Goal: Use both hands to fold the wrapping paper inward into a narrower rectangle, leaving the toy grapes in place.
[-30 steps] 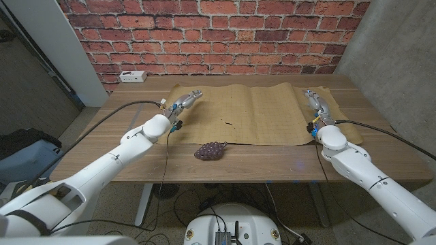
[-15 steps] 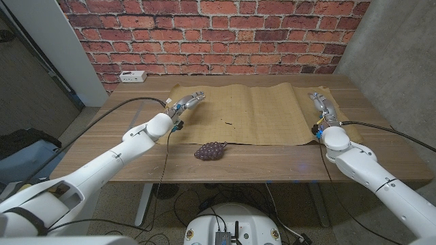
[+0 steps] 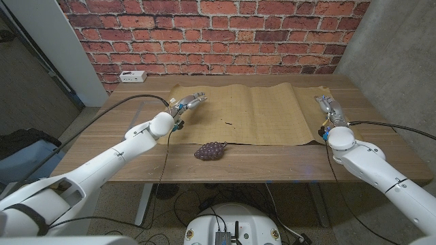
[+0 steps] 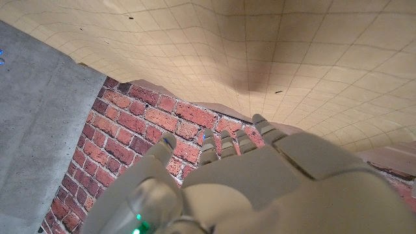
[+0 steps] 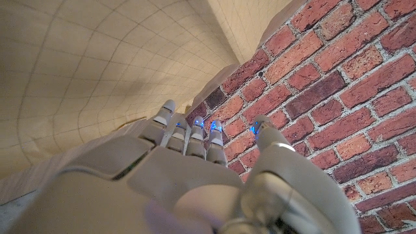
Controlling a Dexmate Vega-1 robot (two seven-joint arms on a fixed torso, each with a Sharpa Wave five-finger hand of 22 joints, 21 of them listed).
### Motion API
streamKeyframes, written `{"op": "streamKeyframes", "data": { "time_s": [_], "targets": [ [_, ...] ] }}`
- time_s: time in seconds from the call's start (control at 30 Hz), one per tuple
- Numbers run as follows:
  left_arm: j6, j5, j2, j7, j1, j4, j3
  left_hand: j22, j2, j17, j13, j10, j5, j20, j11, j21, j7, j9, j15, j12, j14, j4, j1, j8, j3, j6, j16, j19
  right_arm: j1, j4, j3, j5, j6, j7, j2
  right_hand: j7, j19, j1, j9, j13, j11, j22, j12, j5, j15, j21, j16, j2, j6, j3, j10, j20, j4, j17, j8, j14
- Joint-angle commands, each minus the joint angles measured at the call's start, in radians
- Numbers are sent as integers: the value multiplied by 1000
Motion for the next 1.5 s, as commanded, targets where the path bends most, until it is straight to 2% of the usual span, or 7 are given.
{"op": "streamKeyframes", "data": {
  "time_s": [0.03, 0.3, 0.53, 0.73, 0.87, 1.1, 1.5],
  "targets": [
    [44, 73, -8, -5, -32, 3, 36, 4, 13, 0, 3, 10, -3, 8, -2, -1, -2, 1, -1, 2, 7, -4, 12, 1, 6, 10, -1, 4, -12, -60, 9, -21, -176, -53, -35, 0, 9, 14, 4, 5, 0, 5, 9, -2, 2, 4, 8, 0, 14, 11, 14, -1, 0, 4, 4, 10],
    [92, 115, -11, -20, -49, -7, 60, 4, 11, 0, 3, 16, -5, 15, 3, -4, -6, 2, -3, 1, 15, -6, 14, -1, 7, 18, 1, 2, -51, -81, 48, -18, -232, -107, -25, -2, 11, 23, 5, 5, -4, 5, 10, -3, -2, 3, 9, 0, 23, 15, 25, 0, 0, 4, 4, 16],
    [115, 140, -24, -43, -75, 9, 84, 4, 9, 0, 3, 34, -8, 14, 1, -3, -10, 2, -11, 3, 37, -8, 16, -3, 9, 30, 5, 14, -57, -101, 60, -28, -305, -142, -23, -4, 11, 30, 5, 5, -6, 5, 10, -3, -5, 2, 8, 1, 30, 19, 30, -1, -2, 4, 4, 17],
    [118, 149, -39, -59, -95, 34, 101, 5, 8, 0, 3, 61, -10, 41, 0, -13, -16, 2, -13, 7, 57, -9, 17, -2, 12, 51, 7, -1, -41, -110, 56, -45, -384, -181, -10, -4, 13, 43, 5, 5, -8, 5, 11, -1, -11, 1, 8, 0, 38, 26, 39, -2, -7, 3, 4, 22],
    [118, 146, -43, -71, -101, 44, 108, 5, 6, 0, 3, 67, -12, 62, -4, -9, -17, 3, -15, 6, 66, -8, 16, -3, 12, 59, 6, 13, -40, -113, 63, -50, -404, -195, 1, -4, 21, 56, 5, 5, -14, 5, 11, -1, -11, 3, 9, -2, 48, 32, 45, -4, -13, 2, 4, 33],
    [118, 132, -50, -94, -110, 64, 114, 5, 5, 0, 4, 76, -13, 58, -3, -7, -13, 3, -15, 6, 72, -8, 15, -2, 13, 74, 5, 24, -18, -115, 70, -44, -501, -211, 26, -5, 25, 65, 5, 5, -14, 5, 7, -1, -13, 3, 9, -3, 53, 36, 42, -7, -16, 2, 3, 37],
    [115, 134, -62, -108, -132, 95, 132, 5, 4, 0, 4, 82, -14, 48, -1, -8, -6, 3, -14, 4, 76, -7, 14, -5, 14, 81, 3, 32, -31, -104, 110, -7, -542, -200, 52, -8, 34, 75, 5, 5, -12, 5, 5, -2, -11, 5, 12, -5, 51, 38, 45, -5, -17, 3, -2, 51]
  ]
}}
